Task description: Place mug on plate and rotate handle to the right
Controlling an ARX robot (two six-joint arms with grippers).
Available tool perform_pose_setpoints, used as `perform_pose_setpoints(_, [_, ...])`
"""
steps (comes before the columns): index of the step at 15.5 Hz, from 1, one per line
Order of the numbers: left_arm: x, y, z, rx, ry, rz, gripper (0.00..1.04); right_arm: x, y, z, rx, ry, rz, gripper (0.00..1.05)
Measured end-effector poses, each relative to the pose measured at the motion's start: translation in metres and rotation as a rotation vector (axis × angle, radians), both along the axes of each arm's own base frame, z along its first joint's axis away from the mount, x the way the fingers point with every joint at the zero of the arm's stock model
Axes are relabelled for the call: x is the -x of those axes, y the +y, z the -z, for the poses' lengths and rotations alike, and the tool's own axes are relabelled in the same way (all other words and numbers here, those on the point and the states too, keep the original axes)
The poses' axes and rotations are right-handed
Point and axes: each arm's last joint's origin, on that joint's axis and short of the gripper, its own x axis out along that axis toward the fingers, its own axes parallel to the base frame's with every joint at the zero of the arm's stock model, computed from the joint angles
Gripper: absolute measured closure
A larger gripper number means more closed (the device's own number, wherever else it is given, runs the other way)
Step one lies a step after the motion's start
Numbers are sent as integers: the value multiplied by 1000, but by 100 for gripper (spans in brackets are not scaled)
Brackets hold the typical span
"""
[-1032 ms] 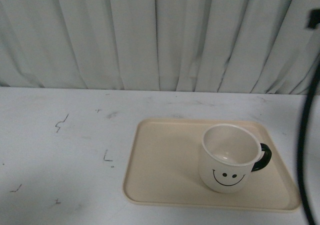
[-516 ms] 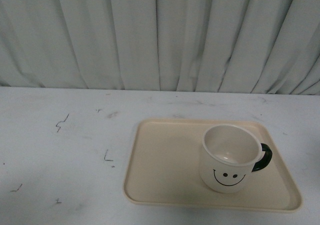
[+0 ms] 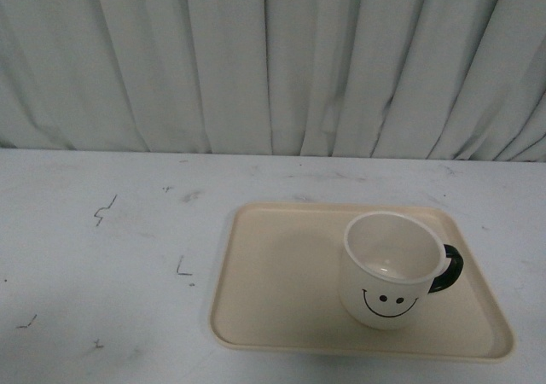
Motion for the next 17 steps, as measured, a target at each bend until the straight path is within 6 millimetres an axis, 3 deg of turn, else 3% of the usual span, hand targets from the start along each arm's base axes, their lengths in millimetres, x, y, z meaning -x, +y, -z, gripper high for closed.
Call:
perform_pose_setpoints(10, [0, 0, 0, 0, 0, 0, 7, 33, 0, -9, 0, -32, 0, 103])
perform_pose_setpoints(17, [0, 0, 0, 0, 0, 0, 7, 44, 0, -10, 0, -35, 0, 103])
